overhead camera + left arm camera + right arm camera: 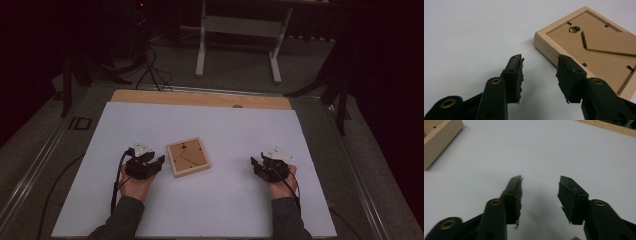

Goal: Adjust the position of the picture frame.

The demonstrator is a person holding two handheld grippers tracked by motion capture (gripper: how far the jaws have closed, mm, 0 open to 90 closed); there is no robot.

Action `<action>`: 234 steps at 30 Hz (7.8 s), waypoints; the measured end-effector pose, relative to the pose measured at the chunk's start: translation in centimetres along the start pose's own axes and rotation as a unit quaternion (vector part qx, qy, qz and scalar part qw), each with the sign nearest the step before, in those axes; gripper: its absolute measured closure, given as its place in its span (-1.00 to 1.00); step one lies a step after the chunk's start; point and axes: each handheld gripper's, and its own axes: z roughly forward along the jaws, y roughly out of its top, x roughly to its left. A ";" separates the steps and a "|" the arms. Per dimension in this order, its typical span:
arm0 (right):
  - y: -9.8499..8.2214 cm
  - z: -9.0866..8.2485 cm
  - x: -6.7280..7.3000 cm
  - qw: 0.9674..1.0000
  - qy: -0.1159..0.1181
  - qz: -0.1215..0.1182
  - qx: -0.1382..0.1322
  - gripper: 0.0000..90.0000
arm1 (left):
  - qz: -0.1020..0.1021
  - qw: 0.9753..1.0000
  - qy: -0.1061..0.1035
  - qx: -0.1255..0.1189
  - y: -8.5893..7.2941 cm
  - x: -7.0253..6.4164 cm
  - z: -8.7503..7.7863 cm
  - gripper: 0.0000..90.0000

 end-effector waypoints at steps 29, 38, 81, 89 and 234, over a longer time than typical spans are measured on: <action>1.9 1.1 3.0 0.998 0.053 -0.002 -0.022 0.73 | 0.002 1.000 -0.016 0.016 0.3 -0.7 1.3 0.60; 2.7 2.1 5.0 0.996 0.082 -0.024 -0.017 0.96 | 0.003 1.000 -0.017 0.018 0.4 -0.4 1.6 0.73; 2.6 4.3 10.0 0.981 0.167 -0.086 0.042 1.00 | 0.003 0.998 -0.056 0.026 0.5 -1.6 2.2 0.99; 2.4 3.9 10.6 0.979 0.176 -0.097 0.043 1.00 | -0.004 0.998 -0.060 0.026 0.5 -1.4 2.1 0.99; 6.1 6.9 10.0 0.982 0.151 -0.092 0.060 1.00 | -0.015 0.994 -0.084 0.070 -2.2 -3.1 -0.1 0.99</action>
